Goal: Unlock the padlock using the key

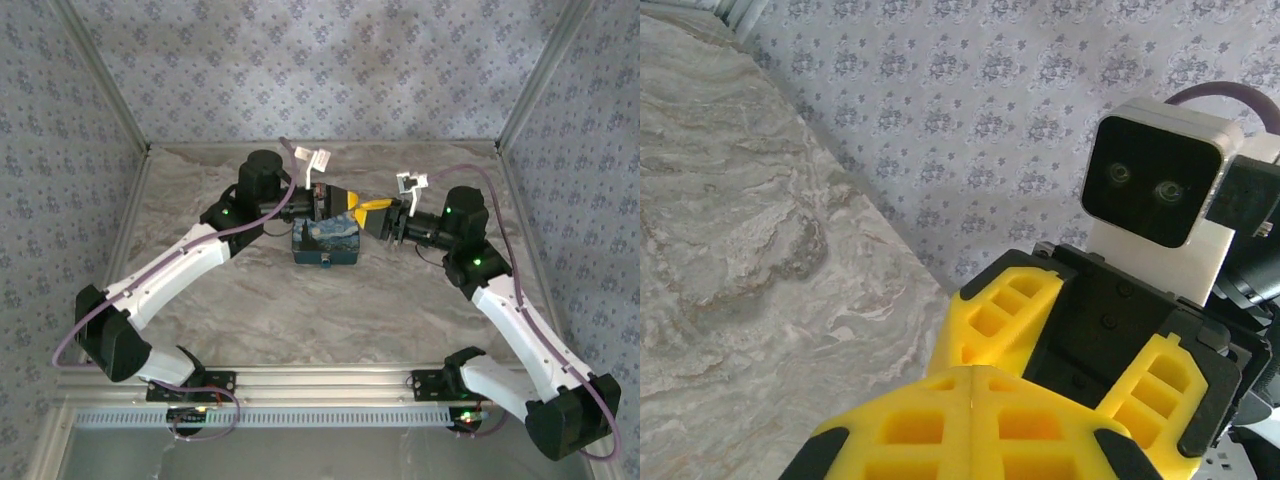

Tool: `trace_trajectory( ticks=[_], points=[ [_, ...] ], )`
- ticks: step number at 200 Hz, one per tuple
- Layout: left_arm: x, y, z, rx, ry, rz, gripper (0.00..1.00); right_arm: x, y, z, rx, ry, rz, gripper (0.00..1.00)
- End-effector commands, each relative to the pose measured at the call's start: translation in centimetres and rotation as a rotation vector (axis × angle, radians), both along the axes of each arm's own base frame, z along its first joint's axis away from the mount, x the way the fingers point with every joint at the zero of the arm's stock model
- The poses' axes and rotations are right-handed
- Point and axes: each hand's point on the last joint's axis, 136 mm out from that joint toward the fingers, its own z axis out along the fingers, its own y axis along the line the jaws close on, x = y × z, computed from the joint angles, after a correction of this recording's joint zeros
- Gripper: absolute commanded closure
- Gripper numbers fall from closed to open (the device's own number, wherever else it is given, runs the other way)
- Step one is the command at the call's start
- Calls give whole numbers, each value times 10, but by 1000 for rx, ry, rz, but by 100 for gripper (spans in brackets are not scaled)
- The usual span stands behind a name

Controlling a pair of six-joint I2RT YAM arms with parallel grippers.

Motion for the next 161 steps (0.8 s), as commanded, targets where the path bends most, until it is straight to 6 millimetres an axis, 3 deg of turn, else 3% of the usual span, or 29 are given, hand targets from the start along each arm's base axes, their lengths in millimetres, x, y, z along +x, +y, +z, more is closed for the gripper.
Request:
trace_trajectory(
  ticks=[1,46,83,111,134,161],
  points=[
    [-10,-2,14,-45,-29,-36,100,-5,4,5,18,-13,41,70],
    [-11,-1,19,-62,-33,-31,100,-5,6,2,13,-11,48,82],
    [-11,1,21,-66,-44,-16,100,-6,6,-3,5,-7,53,100],
    [-7,4,18,-48,-37,11,100,-3,2,-7,-49,-19,3,100],
    [6,13,8,5,-19,104,61,0,-4,-12,-166,-67,-86,100],
    [22,30,-6,46,32,206,58,8,-17,-23,-351,-129,-227,100]
  ],
)
